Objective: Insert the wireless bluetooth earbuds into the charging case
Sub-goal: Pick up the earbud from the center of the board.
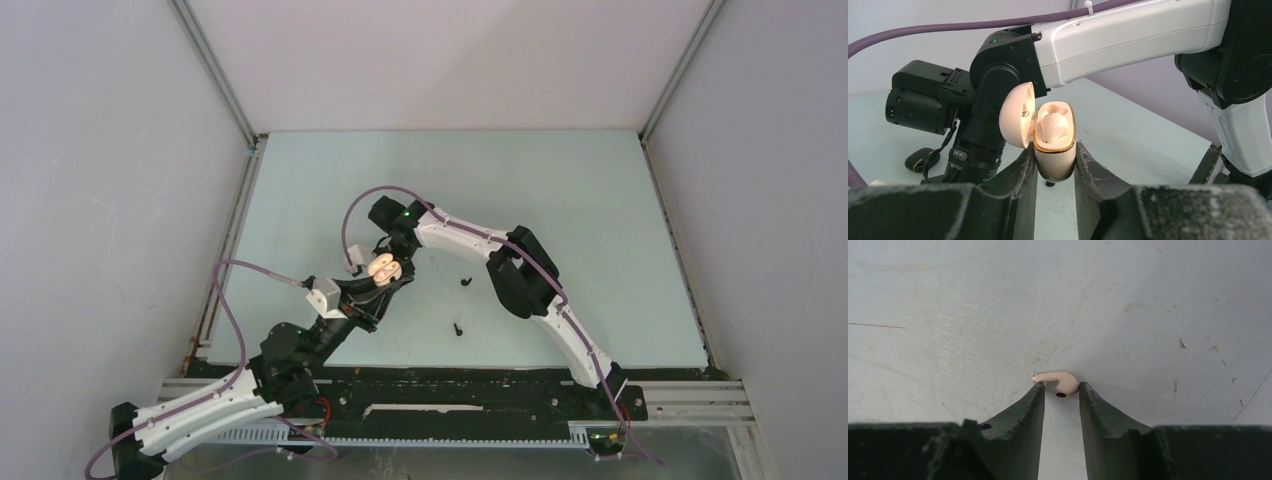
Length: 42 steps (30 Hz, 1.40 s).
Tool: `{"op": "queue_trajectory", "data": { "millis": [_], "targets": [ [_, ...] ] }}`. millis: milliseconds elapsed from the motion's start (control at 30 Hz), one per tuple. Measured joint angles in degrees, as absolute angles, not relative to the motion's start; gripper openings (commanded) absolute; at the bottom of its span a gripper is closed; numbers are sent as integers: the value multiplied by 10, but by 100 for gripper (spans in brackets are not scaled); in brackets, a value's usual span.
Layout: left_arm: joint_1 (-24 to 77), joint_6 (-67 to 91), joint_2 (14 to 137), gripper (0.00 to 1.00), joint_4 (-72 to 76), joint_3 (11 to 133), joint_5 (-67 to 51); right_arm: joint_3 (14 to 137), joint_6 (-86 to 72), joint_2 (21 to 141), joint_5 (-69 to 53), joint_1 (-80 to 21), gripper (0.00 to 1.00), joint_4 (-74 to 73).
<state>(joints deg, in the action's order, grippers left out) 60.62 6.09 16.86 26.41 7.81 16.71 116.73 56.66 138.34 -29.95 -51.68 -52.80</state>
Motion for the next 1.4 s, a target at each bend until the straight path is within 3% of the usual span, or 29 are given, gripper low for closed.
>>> {"op": "queue_trajectory", "data": {
  "millis": [333, 467, 833, 1067, 1400],
  "targets": [
    [606, 61, 169, 0, 264, 78, 167, 1156, 567, 1378, -300, -517, 12, -521],
    [606, 61, 169, 0, 264, 78, 167, 1075, 536, 1334, -297, -509, 0, -465],
    [606, 61, 203, 0, 283, 78, 167, 871, 435, 1165, -238, -414, 0, -400],
    [606, 61, 265, 0, 328, 78, 178, 856, 421, 992, -172, -358, 0, -392],
    [606, 53, 403, 0, 429, 78, 184, 795, 472, 751, -65, -377, 0, -321]
  ]
}}
